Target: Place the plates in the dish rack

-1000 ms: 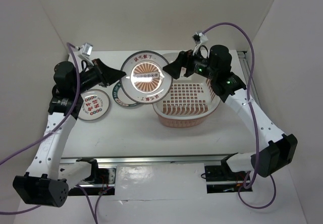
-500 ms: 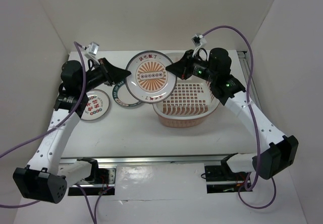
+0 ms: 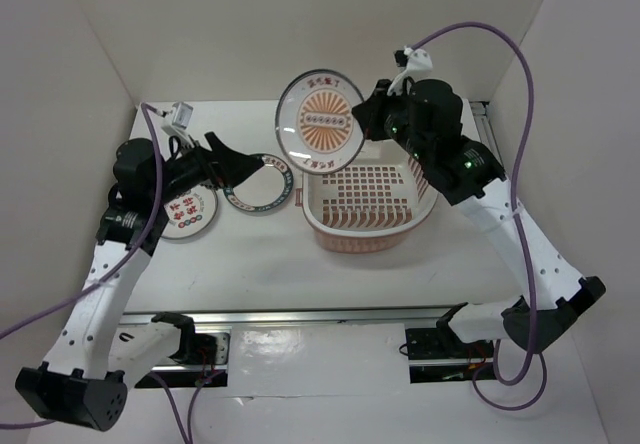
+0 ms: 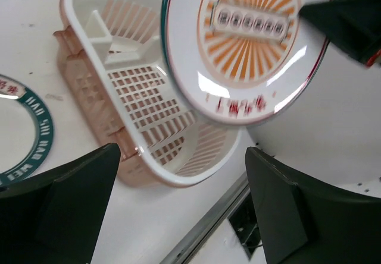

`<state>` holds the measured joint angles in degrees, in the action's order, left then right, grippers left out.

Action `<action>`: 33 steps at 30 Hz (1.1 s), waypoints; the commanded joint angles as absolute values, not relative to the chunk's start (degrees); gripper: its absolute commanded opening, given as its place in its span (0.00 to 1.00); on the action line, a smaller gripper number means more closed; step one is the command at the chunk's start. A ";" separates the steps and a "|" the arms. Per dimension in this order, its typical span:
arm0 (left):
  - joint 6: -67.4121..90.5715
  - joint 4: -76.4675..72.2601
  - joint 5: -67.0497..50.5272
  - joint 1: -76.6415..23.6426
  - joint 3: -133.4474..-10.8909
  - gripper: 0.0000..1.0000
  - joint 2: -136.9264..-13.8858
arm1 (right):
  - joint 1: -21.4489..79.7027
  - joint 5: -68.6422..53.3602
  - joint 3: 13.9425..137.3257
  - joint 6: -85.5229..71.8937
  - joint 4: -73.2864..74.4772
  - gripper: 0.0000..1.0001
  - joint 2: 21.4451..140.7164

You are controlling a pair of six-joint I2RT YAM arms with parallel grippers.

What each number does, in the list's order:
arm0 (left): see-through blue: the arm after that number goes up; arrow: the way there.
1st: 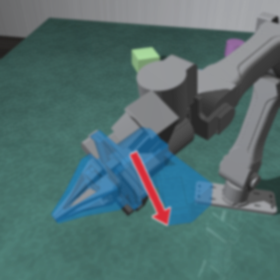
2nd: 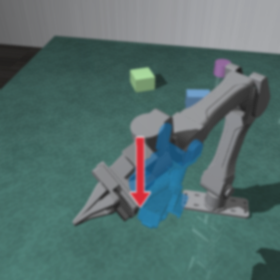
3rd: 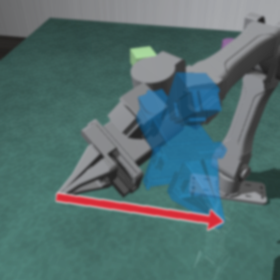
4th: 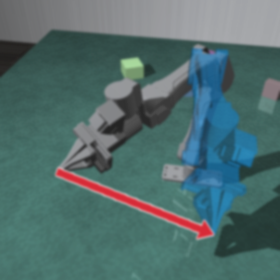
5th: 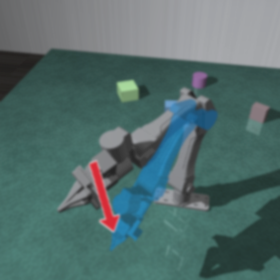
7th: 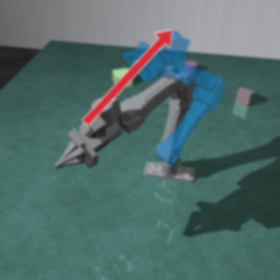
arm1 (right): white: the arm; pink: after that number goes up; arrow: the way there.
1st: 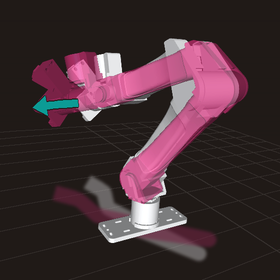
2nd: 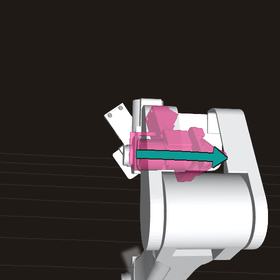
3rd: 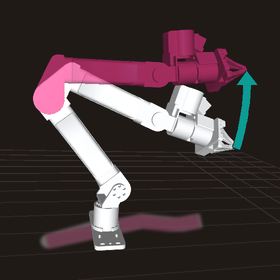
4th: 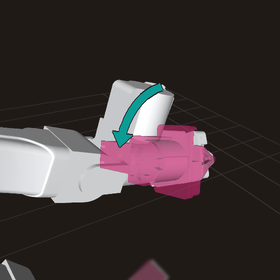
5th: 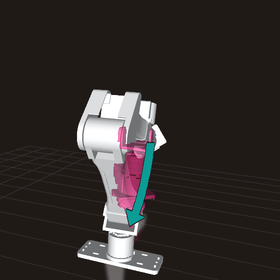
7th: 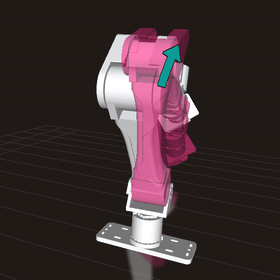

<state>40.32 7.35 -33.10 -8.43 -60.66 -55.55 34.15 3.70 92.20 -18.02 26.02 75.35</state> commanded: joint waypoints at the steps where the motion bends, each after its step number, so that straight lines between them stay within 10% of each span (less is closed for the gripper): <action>1: 35.17 14.30 -29.28 -8.88 -59.07 1.00 -50.64 | 36.38 26.25 98.42 -15.74 33.56 0.00 75.76; 13: 29.10 26.89 -18.64 -8.88 -49.40 1.00 -41.58 | 45.52 55.62 95.98 -23.81 44.55 0.00 84.19; 33: 27.77 29.00 -17.23 -8.88 -48.34 1.00 -38.76 | 46.76 55.63 87.80 -27.95 44.38 0.00 87.98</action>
<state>28.64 29.69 -17.93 -8.75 -48.40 -40.10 45.41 52.99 88.36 -25.78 45.30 87.79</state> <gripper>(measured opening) 1.000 0.092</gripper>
